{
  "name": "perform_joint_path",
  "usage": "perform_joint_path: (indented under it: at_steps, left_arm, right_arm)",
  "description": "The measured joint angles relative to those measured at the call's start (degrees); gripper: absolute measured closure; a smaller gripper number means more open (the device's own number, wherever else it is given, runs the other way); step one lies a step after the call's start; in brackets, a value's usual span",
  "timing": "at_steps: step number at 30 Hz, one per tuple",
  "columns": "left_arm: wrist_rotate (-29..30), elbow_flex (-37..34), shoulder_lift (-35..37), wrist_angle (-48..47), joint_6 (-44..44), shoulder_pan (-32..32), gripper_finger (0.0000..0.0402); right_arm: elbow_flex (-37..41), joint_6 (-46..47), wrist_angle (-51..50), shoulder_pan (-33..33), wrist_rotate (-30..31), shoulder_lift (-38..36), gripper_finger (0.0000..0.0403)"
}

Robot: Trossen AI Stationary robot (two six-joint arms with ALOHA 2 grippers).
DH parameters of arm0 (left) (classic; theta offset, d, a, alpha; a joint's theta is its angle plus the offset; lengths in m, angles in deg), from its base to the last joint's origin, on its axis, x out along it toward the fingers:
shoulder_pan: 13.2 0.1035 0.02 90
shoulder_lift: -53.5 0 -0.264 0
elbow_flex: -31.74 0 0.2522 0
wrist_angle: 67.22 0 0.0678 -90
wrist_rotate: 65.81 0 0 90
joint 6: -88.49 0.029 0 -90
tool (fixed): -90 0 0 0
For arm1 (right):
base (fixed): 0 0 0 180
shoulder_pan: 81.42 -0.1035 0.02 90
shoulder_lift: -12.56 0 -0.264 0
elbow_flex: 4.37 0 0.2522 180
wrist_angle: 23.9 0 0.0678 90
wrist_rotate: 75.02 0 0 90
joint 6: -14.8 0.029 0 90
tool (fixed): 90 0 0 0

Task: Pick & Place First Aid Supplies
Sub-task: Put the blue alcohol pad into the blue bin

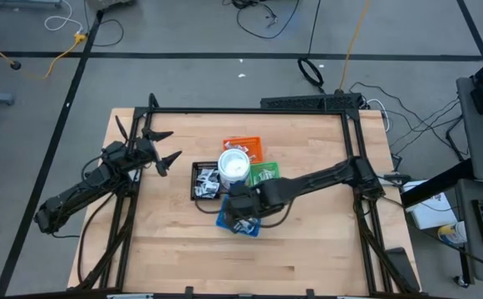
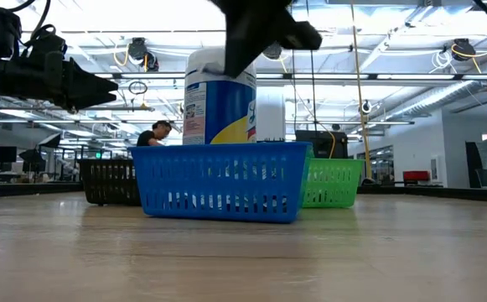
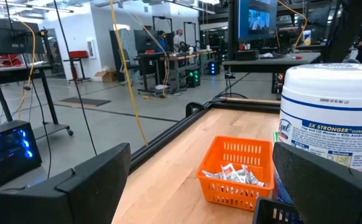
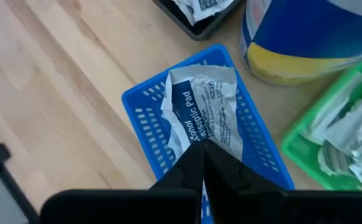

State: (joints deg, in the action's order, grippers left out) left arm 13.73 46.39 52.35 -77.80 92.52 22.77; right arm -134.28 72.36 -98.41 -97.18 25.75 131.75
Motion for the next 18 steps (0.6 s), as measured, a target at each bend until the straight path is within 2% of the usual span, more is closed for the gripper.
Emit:
perform_joint_path:
  at_steps: [12, 18]
  left_arm:
    - [0.0, 0.0, 0.0, 0.0, 0.0, 0.0, 0.0004]
    - [0.0, 0.0, 0.0, 0.0, 0.0, 0.0, 0.0004]
  right_arm:
    - [0.0, -1.7, 4.7, 0.3, -0.3, 7.9, 0.0403]
    - [2.1, -2.0, 7.3, 0.3, -0.4, 8.9, 0.0403]
